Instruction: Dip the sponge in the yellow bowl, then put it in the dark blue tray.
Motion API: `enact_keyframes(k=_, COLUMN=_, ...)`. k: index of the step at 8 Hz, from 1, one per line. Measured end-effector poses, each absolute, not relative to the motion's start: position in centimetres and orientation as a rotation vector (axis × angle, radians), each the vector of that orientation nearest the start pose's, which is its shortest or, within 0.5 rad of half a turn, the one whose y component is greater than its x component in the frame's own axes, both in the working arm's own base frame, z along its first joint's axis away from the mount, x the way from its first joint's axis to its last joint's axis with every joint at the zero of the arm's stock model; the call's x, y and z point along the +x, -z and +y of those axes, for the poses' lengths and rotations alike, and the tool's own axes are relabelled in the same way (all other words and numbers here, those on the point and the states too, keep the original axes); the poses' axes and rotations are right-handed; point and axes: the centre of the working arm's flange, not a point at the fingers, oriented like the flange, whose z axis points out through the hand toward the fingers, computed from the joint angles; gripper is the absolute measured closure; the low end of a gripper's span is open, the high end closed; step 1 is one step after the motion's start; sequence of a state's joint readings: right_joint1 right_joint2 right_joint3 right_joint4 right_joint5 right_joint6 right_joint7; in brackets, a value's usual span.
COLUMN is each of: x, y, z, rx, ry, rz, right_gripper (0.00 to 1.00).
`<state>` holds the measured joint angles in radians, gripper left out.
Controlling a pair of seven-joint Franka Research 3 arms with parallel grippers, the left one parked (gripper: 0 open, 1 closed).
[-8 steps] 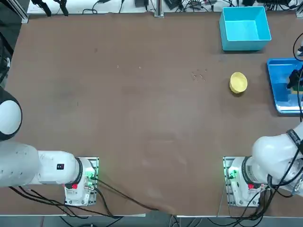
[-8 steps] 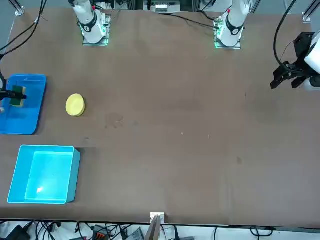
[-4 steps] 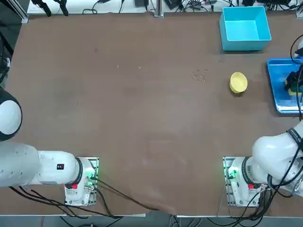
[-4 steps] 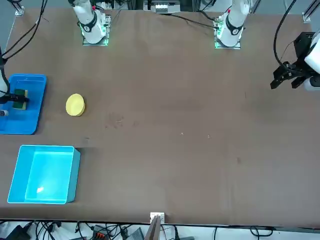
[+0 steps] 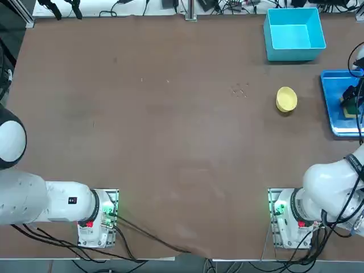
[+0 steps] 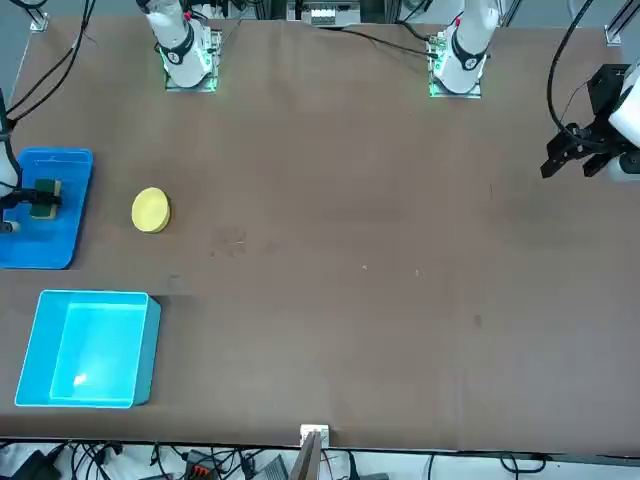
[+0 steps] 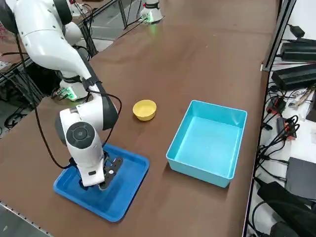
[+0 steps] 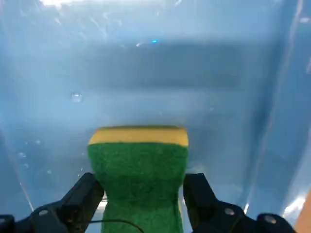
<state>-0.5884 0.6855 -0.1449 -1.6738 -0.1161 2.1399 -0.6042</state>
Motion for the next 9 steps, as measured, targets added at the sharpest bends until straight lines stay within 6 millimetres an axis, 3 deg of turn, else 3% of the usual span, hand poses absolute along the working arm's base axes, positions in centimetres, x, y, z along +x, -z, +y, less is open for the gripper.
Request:
enact_keyframes(k=2, x=49.9, y=-21.3, z=-43.8, rx=-3.132, ry=-0.426, rz=0.049, right_gripper=0.00)
enact_keyframes(k=3, x=50.4, y=-23.5, z=-43.6, rx=-3.131, ry=-0.421, rz=0.044, right_gripper=0.00)
enact_keyframes(k=5, x=52.4, y=-31.0, z=-41.3, rx=-3.140, ry=-0.394, rz=0.000, right_gripper=0.00)
enact_keyframes(k=7, x=55.9, y=-40.4, z=-34.9, rx=-3.117, ry=-0.337, rz=-0.086, right_gripper=0.00)
enact_keyframes(k=9, x=59.2, y=-48.2, z=-27.9, rx=-3.087, ry=-0.234, rz=-0.069, right_gripper=0.00)
